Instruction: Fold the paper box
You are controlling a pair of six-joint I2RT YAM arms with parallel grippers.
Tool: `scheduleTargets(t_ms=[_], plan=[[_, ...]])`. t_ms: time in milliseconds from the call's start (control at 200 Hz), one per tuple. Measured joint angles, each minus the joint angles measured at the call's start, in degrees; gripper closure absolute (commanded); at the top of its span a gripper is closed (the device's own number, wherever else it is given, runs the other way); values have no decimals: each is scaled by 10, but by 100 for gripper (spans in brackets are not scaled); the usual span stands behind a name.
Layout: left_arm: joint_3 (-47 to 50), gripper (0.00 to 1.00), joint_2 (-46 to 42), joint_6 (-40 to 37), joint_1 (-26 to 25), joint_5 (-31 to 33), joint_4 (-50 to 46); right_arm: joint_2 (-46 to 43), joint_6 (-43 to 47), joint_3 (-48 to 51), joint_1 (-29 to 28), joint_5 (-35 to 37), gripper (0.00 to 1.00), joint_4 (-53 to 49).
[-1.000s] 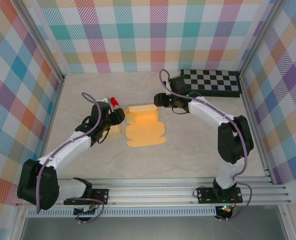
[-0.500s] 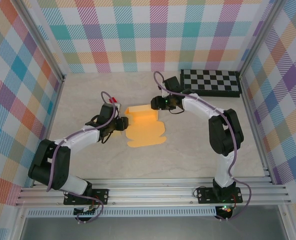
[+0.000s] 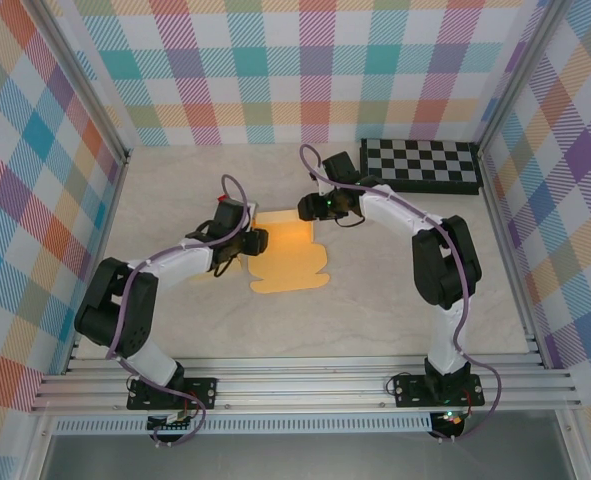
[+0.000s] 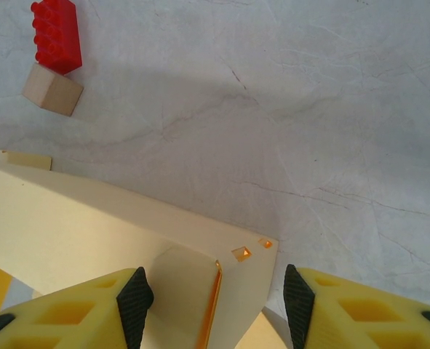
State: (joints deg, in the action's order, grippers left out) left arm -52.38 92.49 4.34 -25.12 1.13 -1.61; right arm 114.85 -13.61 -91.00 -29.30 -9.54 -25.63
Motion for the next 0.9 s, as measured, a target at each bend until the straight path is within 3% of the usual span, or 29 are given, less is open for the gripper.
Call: scheduleTargets(t_ms=[130,320,505,695,900], plan=[[-12,60,24,-7,-29,12,10,0,7,0,0,-1,47,-2],[-14,52,52,-11,-45,37,17,0,11,0,1,-1,47,-7],[-14,52,55,-15,-69,81,14,0,21,0,3,5,47,-10],[-20,47,83,-23,-65,130,14,0,26,0,3,4,47,-10],[-20,46,90,-31,-58,139,29,0,32,0,3,4,47,-10]])
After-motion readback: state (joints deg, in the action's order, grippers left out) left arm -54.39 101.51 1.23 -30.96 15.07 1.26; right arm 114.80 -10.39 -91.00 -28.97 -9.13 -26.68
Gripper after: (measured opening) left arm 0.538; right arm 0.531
